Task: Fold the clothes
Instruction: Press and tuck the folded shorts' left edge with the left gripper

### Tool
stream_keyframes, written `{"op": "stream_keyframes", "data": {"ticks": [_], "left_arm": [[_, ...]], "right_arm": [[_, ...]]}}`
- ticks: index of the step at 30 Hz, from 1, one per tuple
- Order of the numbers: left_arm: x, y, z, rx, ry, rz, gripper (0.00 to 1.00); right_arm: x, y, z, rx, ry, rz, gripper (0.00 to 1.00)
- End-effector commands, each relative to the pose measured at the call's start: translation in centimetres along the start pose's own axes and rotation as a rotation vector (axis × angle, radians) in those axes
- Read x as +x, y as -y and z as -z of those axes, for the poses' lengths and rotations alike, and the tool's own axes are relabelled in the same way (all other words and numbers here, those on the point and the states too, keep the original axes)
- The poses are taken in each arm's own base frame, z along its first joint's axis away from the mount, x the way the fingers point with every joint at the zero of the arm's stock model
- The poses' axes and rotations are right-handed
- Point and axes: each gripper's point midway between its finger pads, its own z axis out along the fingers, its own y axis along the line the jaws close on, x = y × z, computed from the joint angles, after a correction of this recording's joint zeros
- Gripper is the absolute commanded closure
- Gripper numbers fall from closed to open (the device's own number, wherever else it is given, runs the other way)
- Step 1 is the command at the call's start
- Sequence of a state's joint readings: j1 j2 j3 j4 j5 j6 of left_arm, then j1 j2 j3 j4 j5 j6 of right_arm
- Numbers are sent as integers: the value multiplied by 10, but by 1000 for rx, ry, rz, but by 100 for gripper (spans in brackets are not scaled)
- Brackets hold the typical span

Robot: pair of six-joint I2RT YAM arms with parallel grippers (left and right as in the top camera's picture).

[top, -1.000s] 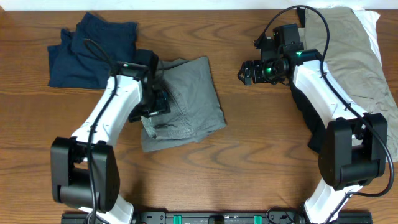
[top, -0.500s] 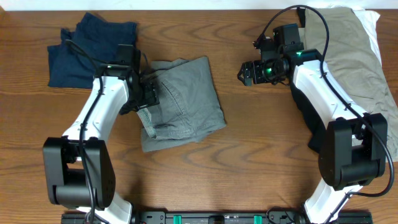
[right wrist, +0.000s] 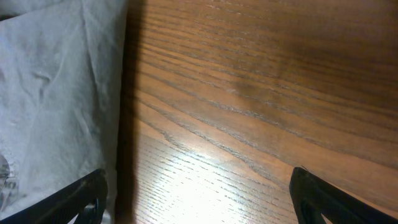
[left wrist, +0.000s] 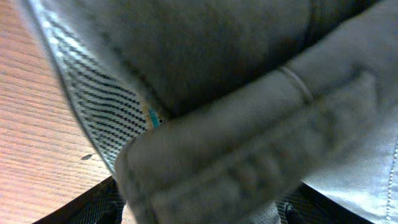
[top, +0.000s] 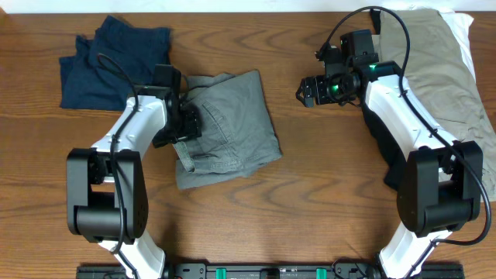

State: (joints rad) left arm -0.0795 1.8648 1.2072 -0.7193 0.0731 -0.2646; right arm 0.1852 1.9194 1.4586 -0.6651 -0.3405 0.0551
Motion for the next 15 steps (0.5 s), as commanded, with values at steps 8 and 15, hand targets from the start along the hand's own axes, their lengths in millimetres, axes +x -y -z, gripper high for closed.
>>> {"op": "stream_keyframes", "data": {"ticks": [8,15], "left_arm": [[20,15,-27,122,-32,-9,23],[24,30,-35,217,-24,-15,27]], "right_arm": [[-11,1,12,4,41,23,9],[-12,1,12,4,42,23,9]]}}
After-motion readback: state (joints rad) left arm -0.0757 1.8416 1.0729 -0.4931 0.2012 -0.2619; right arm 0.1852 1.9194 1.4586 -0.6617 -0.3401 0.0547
